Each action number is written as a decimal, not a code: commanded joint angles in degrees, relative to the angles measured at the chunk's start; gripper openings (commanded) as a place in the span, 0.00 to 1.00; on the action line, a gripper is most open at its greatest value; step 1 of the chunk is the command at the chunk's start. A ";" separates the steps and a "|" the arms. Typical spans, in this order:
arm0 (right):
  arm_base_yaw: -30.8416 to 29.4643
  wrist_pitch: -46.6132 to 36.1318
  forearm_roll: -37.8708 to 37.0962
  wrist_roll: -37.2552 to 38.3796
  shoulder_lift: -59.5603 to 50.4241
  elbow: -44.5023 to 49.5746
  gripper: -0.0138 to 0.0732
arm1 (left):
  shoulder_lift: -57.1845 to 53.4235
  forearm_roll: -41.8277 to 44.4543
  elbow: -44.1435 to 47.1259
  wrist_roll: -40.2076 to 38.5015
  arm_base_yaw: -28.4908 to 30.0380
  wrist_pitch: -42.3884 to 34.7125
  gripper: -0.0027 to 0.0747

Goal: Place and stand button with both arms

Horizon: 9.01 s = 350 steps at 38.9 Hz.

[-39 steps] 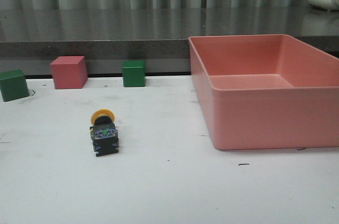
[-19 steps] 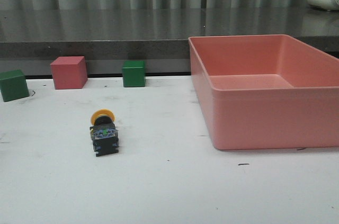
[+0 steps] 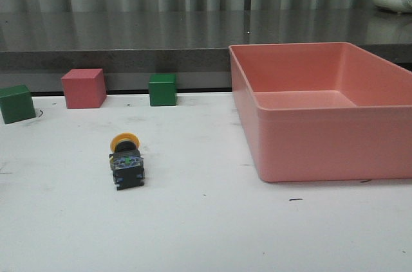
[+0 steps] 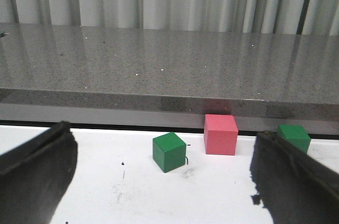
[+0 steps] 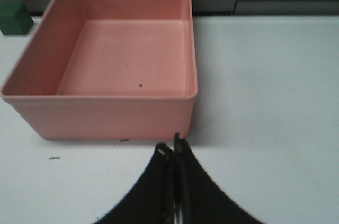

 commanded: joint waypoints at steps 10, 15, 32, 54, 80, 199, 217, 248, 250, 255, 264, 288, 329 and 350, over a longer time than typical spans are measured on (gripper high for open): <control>-0.16 -5.79 -1.80 -0.56 -7.80 0.50 0.08 | 0.87 -1.74 -2.05 -0.35 0.00 -5.00 0.86; -0.16 -5.79 -1.80 -0.56 -7.80 0.50 0.08 | 3.16 -1.60 -2.86 -0.24 -1.21 -4.66 0.86; -0.16 -5.79 -1.80 -0.56 -7.80 0.50 0.08 | 23.52 -5.35 -11.77 0.12 -22.87 -3.30 0.86; -0.16 -5.79 -1.80 -0.56 -7.80 0.50 0.08 | 61.77 -21.27 -38.41 -1.39 -27.93 23.55 0.86; -0.16 -5.79 -1.80 -0.56 -7.80 0.50 0.08 | 90.28 -20.94 -61.20 -13.55 -27.08 41.99 0.86; -0.16 -5.84 -1.80 -0.56 -7.80 0.50 0.08 | 92.12 -3.35 -6.61 4.73 -28.36 -86.29 0.41; -0.16 -5.84 -1.80 -0.56 -7.80 0.50 0.08 | 90.51 -3.01 -5.43 4.73 -28.36 -86.29 0.72; -0.16 -5.84 -1.80 -0.56 -7.80 0.50 0.08 | 43.91 1.02 -11.59 -3.05 -29.00 -24.23 0.69; -0.16 -5.84 -1.80 -0.56 -7.80 0.50 0.08 | 40.59 1.02 -11.59 -3.05 -29.00 -22.01 0.69; -0.16 -5.84 -1.80 -0.56 -7.80 0.50 0.08 | 33.40 1.02 -11.59 -3.05 -29.00 -15.52 0.58; -0.16 -5.84 -1.80 -0.56 -7.80 0.50 0.08 | 20.22 1.02 -11.59 -3.05 -29.00 -1.49 0.18; -0.16 -5.84 -1.80 -0.56 -7.80 0.50 0.08 | -8.72 1.02 -11.59 -3.05 -29.00 22.29 0.01; -0.16 -5.84 -1.80 -0.56 -7.80 0.50 0.08 | -21.24 1.02 -11.03 -3.05 -29.00 26.47 0.01; -0.16 -5.84 -1.80 -0.56 -7.80 0.50 0.08 | -21.38 -4.64 2.24 3.74 -18.18 11.33 0.01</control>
